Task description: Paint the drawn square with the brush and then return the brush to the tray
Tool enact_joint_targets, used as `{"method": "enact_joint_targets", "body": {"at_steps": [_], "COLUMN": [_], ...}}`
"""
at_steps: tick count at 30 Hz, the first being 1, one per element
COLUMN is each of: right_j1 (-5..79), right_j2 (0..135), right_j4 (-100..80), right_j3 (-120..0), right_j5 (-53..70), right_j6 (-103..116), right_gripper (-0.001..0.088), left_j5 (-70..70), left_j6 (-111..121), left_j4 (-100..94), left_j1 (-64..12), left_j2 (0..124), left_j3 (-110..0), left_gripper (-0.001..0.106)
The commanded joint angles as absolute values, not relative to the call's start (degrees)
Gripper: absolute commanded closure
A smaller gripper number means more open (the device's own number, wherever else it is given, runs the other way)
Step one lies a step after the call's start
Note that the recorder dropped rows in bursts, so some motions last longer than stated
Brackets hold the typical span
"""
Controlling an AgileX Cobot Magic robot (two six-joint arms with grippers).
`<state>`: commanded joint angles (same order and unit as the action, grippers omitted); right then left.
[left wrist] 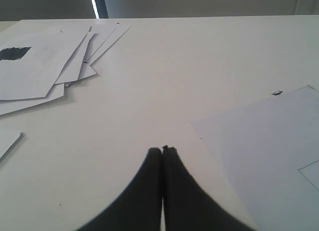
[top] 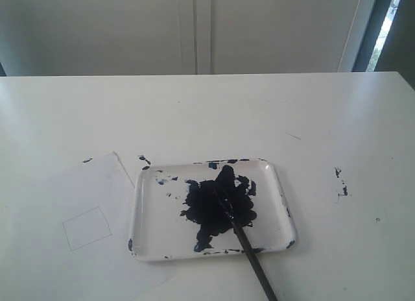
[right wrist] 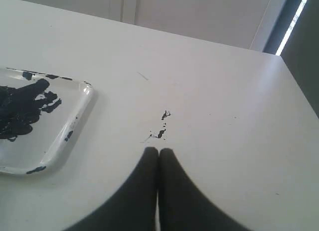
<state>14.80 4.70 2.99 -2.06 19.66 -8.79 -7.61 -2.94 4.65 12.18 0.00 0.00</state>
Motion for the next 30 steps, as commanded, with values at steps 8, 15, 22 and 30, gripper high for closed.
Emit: {"method": "enact_joint_targets", "body": {"at_steps": [8, 15, 22, 30], "right_j1": [14.80, 14.80, 14.80, 14.80], "right_j2": [24.14, 30.89, 36.20, 44.22], "right_j4": [2.99, 2.99, 2.99, 2.99], "right_j3": [-12.33, -20.57, -28.11, -33.36], "right_j5": [19.62, 19.62, 18.91, 9.50], "right_j6": [-8.79, -8.79, -8.79, -8.79], "right_gripper": [0.0868, 0.0868, 0.0868, 0.0868], "left_j5": [-7.61, -7.61, -7.61, -7.61], "left_j6": [-2.94, -2.94, -2.94, -2.94], "left_j4": [4.65, 4.65, 4.65, 4.65], "left_j1": [12.18, 12.18, 12.18, 12.18], "left_j2": [0.00, 0.00, 0.00, 0.00], "left_j3": [0.00, 0.00, 0.00, 0.00], "left_gripper": [0.105, 0.105, 0.105, 0.105]}}
